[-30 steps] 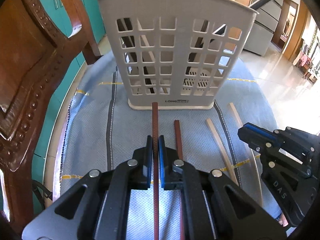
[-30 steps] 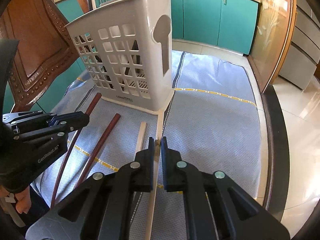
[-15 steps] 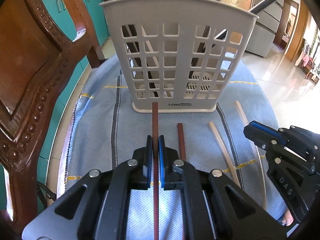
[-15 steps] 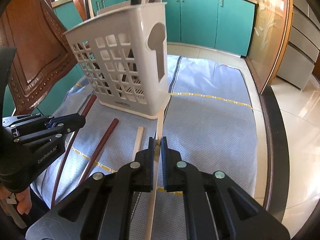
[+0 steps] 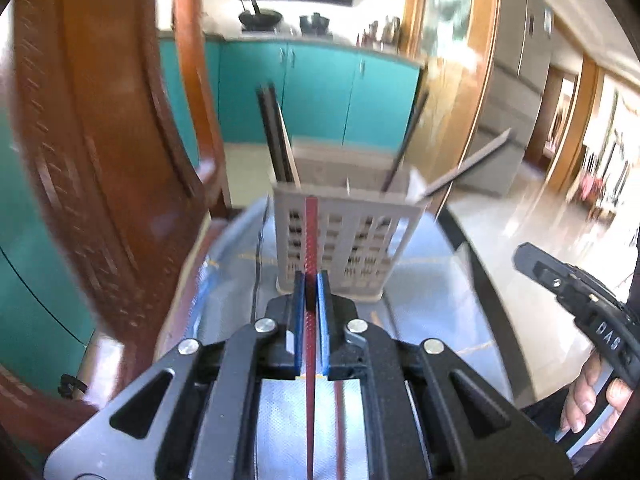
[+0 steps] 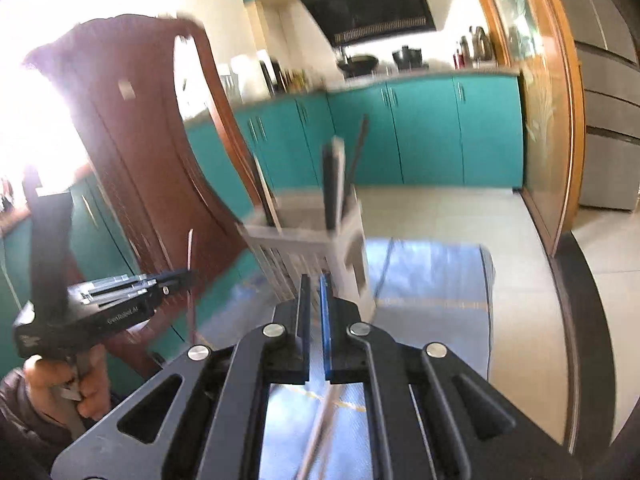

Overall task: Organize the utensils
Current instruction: 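Carry both chopsticks up into the white basket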

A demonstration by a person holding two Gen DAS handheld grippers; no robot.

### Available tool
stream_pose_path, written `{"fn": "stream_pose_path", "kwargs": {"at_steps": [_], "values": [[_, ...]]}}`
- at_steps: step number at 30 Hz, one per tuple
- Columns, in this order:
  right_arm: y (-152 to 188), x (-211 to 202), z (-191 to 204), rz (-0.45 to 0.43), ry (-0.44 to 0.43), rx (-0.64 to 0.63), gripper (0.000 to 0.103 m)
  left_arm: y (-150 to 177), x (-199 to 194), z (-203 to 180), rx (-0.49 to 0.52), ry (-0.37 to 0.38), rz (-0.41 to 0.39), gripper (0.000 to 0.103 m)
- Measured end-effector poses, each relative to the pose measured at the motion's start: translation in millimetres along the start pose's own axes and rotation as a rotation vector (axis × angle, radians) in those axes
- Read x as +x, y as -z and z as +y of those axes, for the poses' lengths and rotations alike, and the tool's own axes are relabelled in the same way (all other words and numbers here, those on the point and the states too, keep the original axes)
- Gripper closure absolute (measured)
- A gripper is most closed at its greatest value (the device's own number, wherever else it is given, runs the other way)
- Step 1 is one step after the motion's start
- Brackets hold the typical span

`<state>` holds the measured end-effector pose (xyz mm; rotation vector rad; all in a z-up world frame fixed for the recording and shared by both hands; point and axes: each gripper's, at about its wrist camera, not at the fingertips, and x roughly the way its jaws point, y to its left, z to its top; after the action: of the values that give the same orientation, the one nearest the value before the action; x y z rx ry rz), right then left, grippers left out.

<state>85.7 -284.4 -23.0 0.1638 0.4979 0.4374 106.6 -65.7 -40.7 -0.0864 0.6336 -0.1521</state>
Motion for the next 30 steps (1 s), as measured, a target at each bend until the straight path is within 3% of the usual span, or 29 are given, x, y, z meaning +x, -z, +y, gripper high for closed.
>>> {"fn": "stream_pose_path", "kwargs": {"at_steps": [5,8,9,12,15,19,21,24,25,30], "values": [[-49.0,-32.8,8.9,-0.127,-0.075,0.014,0.099,-42.6,-50.6,12.2,-0.025,0.034,-0.141,0.096],[-79.1,-32.0,15.9,-0.146,-0.097,-0.003,0.099,-75.0,-76.5,17.9,-0.04,0.055,-0.231,0.096],[-84.4,-29.3,17.8,-0.128,-0.094,-0.017,0.099,-88.5,-84.9,20.0,-0.043,0.051,-0.263,0.096],[-77.8,0.7,25.3,0.034,-0.022,-0.064,0.095,-105.3,-97.3,23.7,-0.055,0.048,-0.313,0.096],[-30.0,57.6,11.9,0.284,0.035,-0.058,0.076,-111.0,-105.7,24.6,-0.068,0.061,-0.34,0.096],[48.3,130.8,-21.5,0.583,0.236,-0.005,0.076,-113.4,-110.6,25.1,-0.071,0.065,-0.343,0.096],[69.4,147.7,-28.3,0.654,0.285,-0.014,0.076,-112.7,-113.3,26.6,-0.073,0.076,-0.346,0.096],[72.5,149.3,-25.0,0.657,0.311,-0.046,0.079,-109.5,-116.2,30.1,-0.074,0.079,-0.341,0.096],[71.5,146.7,-25.0,0.652,0.29,-0.03,0.094,-108.4,-117.3,31.1,-0.075,0.081,-0.338,0.096],[43.3,118.7,-3.1,0.548,0.187,-0.004,0.096,-107.9,-121.6,33.0,-0.064,0.08,-0.337,0.096]]}}
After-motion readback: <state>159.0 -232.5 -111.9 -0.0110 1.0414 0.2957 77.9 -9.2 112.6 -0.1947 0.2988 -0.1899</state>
